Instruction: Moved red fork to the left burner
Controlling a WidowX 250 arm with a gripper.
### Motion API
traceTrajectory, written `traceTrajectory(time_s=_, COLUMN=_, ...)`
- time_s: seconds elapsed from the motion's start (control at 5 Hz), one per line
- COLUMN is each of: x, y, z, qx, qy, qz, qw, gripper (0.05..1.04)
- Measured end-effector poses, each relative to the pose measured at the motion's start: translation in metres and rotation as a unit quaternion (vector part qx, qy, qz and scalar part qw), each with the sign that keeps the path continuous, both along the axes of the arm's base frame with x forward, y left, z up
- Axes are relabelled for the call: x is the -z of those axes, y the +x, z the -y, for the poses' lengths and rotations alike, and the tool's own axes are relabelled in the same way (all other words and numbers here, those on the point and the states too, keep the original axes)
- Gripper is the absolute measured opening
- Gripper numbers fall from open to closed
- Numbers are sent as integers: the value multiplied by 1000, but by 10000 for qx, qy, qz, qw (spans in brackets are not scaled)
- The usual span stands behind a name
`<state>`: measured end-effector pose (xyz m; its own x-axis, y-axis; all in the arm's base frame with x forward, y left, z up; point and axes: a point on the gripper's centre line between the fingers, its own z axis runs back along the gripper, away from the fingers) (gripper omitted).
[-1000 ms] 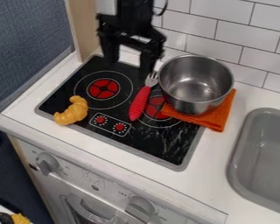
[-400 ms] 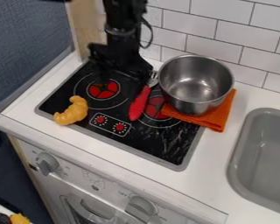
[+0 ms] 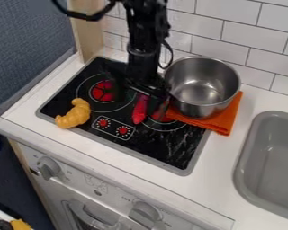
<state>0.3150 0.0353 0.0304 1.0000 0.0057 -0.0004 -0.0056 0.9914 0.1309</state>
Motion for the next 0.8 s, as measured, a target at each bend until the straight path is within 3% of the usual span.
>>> traceTrajectory(time_s=0.4, x=18, y=15, z=-6, qx=-214, qy=-17, qz=-92, qw=9997, gripper=1001)
traceTrajectory(time_s=0.6, x=18, y=21, z=-14, qx=-379, qy=-106, qz=-54, qw=9992, gripper=948)
traceTrajectory(time_s=0.8, x=19, y=20, z=-13, qx=-379, qy=-157, qz=-72, qw=9991, gripper=669)
